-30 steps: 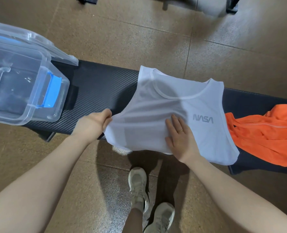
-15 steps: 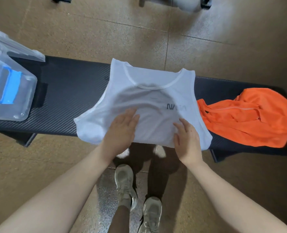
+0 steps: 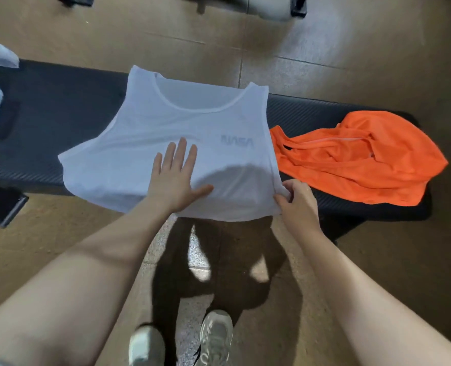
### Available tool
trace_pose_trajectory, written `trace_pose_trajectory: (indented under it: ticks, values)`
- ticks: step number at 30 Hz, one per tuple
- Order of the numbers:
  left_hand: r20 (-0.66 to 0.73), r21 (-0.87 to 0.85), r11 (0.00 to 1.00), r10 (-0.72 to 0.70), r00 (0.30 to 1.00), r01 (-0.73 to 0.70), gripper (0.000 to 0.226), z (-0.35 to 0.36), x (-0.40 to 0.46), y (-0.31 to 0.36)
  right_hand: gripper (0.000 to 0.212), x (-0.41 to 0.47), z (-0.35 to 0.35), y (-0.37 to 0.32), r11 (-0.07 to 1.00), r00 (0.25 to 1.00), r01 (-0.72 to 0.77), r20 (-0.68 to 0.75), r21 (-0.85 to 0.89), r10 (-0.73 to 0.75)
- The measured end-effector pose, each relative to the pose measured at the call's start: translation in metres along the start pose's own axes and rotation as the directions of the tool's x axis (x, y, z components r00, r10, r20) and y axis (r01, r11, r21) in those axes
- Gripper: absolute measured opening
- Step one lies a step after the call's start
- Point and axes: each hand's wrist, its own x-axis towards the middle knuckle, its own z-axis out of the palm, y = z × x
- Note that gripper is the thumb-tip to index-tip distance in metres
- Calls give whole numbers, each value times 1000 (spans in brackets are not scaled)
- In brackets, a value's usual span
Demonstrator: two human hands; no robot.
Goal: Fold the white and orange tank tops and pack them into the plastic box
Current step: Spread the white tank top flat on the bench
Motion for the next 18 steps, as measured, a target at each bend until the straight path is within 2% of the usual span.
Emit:
trace_pose_trajectory:
  ticks: [2, 5, 10, 12, 15, 18]
  values:
    - [-10, -1, 1000, -24, 1000, 24, 95, 5, -6, 0, 2, 2, -8, 0, 995, 998, -16, 66, 96, 9]
    - [-77, 10, 1000, -21, 997, 22, 100, 6, -9, 0, 6, 11, -24, 6, 989, 997, -30, 77, 145, 18]
    - [-198, 68, 998, 2, 980, 12, 100, 19, -17, 0, 5, 21, -36, 28, 999, 998, 13, -58, 45, -10]
    - [-238, 84, 996, 11, 971, 9, 100, 19, -13, 3, 13, 26, -33, 33, 996, 992, 72, -100, -46, -76]
    - [-328, 58, 998, 45, 944, -27, 101, 17, -1, 10, 29, 31, -26, 38, 972, 939, 168, -274, -166, -209]
    - [-363, 63, 997, 56, 930, -35, 102, 23, 3, 11, 31, 16, -6, 48, 977, 870, 186, -445, -106, -214]
